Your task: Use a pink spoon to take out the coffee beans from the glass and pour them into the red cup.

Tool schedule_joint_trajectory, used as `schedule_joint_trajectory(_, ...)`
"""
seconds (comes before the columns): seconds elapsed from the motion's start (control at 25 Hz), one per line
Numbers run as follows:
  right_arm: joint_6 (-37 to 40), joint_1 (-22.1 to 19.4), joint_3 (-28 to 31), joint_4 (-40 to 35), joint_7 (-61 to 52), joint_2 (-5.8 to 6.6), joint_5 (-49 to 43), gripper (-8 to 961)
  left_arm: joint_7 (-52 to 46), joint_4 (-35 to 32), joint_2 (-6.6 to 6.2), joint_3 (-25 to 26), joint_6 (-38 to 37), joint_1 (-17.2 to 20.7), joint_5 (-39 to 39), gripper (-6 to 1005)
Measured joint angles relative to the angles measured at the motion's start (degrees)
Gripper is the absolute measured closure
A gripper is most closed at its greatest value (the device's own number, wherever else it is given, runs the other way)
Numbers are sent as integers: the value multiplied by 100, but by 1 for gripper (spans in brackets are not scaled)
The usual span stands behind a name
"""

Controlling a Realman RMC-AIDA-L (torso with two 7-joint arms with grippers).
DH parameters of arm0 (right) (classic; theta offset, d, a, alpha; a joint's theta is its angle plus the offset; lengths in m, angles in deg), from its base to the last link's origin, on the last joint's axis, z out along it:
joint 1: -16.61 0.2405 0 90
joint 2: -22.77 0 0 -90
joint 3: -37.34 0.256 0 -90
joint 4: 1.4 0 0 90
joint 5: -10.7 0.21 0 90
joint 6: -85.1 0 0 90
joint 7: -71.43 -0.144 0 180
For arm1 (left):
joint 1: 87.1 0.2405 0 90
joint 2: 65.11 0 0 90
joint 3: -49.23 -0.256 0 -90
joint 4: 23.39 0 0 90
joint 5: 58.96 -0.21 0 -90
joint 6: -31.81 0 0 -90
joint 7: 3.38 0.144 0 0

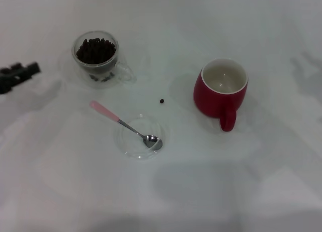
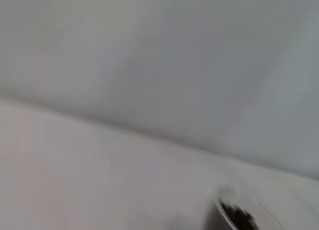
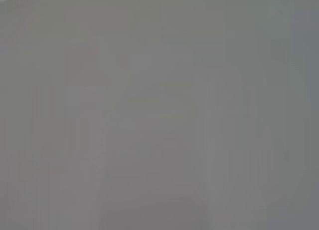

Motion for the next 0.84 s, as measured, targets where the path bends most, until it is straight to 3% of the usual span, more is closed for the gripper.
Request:
schedule_joint_trajectory(0.32, -8, 20, 3, 1, 139, -8, -1, 604, 1905, -203, 234, 1019, -149, 391, 910, 334)
schedule_joint_trajectory(0.48, -105, 34, 4, 6, 314, -8, 0, 604, 2382, -86, 295, 1481, -150, 455, 1379, 334)
schedule_joint_trajectory(0.64, -174, 64, 29, -39, 485, -8, 80, 604, 2984, 94, 372, 1790, -145, 476, 1724, 324)
schedule_joint_trajectory(0.84, -283, 75, 56, -36, 510, -8, 214, 604, 4213, 807, 389, 1826, -199, 435, 2794, 317)
